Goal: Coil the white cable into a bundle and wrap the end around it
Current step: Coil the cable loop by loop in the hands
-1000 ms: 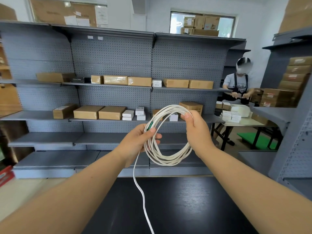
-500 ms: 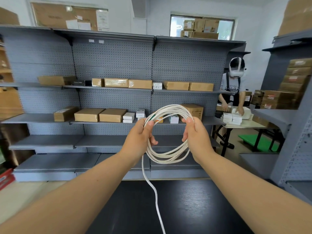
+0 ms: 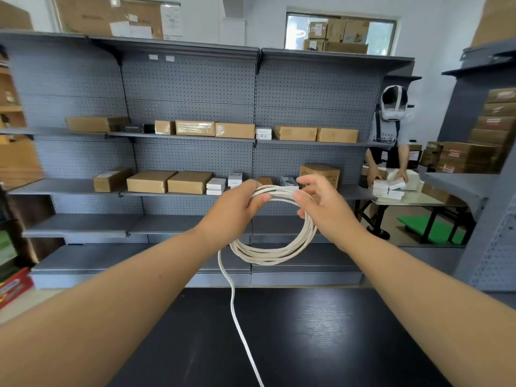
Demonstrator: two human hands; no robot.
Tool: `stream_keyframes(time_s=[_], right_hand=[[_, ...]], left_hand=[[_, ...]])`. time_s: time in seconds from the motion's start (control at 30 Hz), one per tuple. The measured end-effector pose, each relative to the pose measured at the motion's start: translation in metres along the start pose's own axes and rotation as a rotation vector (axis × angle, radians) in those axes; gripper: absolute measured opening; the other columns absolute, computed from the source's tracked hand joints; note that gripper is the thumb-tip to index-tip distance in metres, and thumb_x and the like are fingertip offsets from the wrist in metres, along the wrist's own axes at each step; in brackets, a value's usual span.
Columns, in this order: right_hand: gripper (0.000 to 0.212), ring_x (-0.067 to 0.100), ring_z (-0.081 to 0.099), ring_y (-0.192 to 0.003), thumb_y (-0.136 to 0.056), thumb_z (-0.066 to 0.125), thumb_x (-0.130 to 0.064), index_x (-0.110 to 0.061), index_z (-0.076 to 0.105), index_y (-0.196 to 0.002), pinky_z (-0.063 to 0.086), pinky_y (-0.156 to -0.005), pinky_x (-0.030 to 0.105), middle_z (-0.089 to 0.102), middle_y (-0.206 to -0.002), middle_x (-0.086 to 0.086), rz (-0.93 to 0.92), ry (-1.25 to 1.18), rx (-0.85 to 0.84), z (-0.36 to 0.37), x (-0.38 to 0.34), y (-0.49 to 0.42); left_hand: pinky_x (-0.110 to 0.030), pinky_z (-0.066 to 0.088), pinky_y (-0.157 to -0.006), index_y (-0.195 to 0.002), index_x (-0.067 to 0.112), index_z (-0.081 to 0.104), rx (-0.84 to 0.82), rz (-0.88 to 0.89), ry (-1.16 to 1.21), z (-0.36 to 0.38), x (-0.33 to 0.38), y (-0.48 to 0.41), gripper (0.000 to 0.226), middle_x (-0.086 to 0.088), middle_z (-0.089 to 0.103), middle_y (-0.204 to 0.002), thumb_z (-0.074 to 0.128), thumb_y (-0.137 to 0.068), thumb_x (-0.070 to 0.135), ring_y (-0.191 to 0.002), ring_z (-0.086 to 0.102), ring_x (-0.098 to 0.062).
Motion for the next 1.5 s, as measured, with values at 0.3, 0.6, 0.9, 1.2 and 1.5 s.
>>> stream_keyframes(time_s=[0.3, 0.6, 0.9, 1.2, 1.5], right_hand=[[0.025, 0.018, 0.053, -0.074, -0.098, 0.038, -0.029, -0.016, 0.049, -0.117, 0.046, -0.074, 0.039, 0.050, -0.075, -0.009, -0.167, 0.413, -0.181, 0.017, -0.008, 0.003], [0.025, 0.024, 0.053, -0.079, -0.098, 0.039, -0.028, -0.007, 0.053, -0.100, 0.037, -0.067, 0.036, 0.058, -0.083, 0.006, -0.242, 0.562, -0.140, 0.020, -0.009, 0.002], [0.021, 0.018, 0.048, -0.077, -0.097, 0.041, -0.026, -0.011, 0.056, -0.098, 0.023, -0.061, 0.029, 0.053, -0.080, -0.001, -0.245, 0.539, -0.117, 0.021, -0.008, 0.006], [0.019, 0.015, 0.044, -0.069, -0.098, 0.038, -0.024, -0.018, 0.048, -0.084, 0.025, -0.057, 0.029, 0.048, -0.070, -0.005, -0.147, 0.394, 0.054, 0.006, -0.005, 0.005], [0.027, 0.014, 0.048, -0.057, -0.098, 0.037, -0.026, -0.014, 0.048, -0.076, 0.039, -0.063, 0.031, 0.049, -0.062, 0.002, -0.009, 0.201, 0.046, 0.011, 0.010, 0.012]], left_hand=[[-0.033, 0.036, -0.062, -0.092, 0.014, 0.049, -0.108, 0.054, -0.133, -0.012, -0.002, -0.007, 0.019, 0.005, 0.045, -0.067, 0.043, -0.097, 0.031, -0.066, 0.045, -0.021], [-0.037, 0.048, -0.062, -0.068, 0.017, 0.047, -0.168, -0.096, 0.280, -0.010, -0.012, 0.005, 0.040, -0.001, 0.048, -0.060, 0.034, -0.099, 0.037, -0.049, 0.047, -0.018], [-0.024, 0.045, -0.054, -0.068, 0.013, 0.053, -0.091, -0.235, 0.420, 0.000, -0.018, 0.010, 0.041, 0.002, 0.057, -0.053, 0.038, -0.097, 0.039, -0.044, 0.052, -0.014], [-0.022, 0.047, -0.053, -0.108, 0.009, 0.057, -0.132, -0.318, 0.740, 0.017, -0.019, 0.026, 0.028, 0.001, 0.052, -0.058, 0.041, -0.098, 0.029, -0.046, 0.051, -0.011], [-0.036, 0.043, -0.062, -0.092, 0.023, 0.061, 0.107, -0.215, 0.398, 0.014, -0.021, 0.018, 0.023, 0.008, 0.039, -0.055, 0.041, -0.097, 0.034, -0.049, 0.040, -0.011]])
Point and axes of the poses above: each hand's wrist, its own y-axis away from the middle knuckle, its own z-axis out of the palm, x = y × z, the point moved 3 cm from there along -y, towards the middle knuckle
